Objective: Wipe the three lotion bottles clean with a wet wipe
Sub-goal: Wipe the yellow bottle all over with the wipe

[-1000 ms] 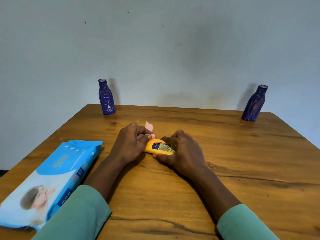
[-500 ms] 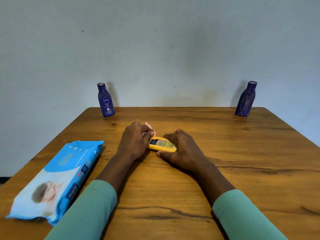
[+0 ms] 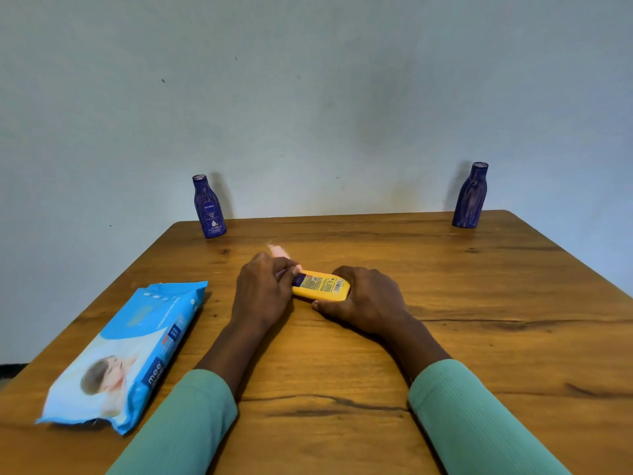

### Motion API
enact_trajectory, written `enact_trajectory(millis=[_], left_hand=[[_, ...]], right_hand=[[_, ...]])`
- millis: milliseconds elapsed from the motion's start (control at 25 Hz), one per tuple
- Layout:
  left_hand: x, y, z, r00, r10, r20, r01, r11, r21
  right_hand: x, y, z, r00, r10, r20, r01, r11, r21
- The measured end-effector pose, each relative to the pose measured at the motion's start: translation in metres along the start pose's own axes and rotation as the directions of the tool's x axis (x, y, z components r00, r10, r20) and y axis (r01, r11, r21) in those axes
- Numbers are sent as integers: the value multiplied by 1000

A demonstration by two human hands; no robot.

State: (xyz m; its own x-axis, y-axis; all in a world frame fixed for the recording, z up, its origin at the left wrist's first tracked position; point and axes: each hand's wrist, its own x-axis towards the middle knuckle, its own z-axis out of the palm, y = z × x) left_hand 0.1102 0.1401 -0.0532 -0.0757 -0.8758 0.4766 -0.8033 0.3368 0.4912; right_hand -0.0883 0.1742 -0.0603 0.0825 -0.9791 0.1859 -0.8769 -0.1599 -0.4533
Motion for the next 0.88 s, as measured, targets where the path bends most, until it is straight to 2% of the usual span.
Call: enact_trajectory(millis=[80,160,320,400,520,600,760,880], left_hand=[[8,0,-2,995,-85,-60,89,994,66],[0,13,2,997,-59,-51,62,996,58],[-39,37,7,978,176,108,-144,956,-256],[-30,31,10,986,150,72,-136,976,-170],[5,13,7,997,-54,-47,55,998,33],[12,11,6,993,-102,-54,105,993,53],[-3,51,19,999,26,26,-24,998,-60],[-12,69,24,997,76,33,-71,989,-129]], right_hand=[[0,-2,2,1000,-18,-6,18,1000,13],[1,0,-2,999,-28,-37,28,1000,1],[-6,7,3,998,-60,1,60,997,38],[-5,9,3,998,-57,18,56,996,67],[6,10,-2,999,-35,1,34,990,135],[7,9,-2,1000,-28,-5,28,981,190],[4,12,2,1000,-8,-10,10,966,260],[5,13,6,1000,2,-29,7,956,292]])
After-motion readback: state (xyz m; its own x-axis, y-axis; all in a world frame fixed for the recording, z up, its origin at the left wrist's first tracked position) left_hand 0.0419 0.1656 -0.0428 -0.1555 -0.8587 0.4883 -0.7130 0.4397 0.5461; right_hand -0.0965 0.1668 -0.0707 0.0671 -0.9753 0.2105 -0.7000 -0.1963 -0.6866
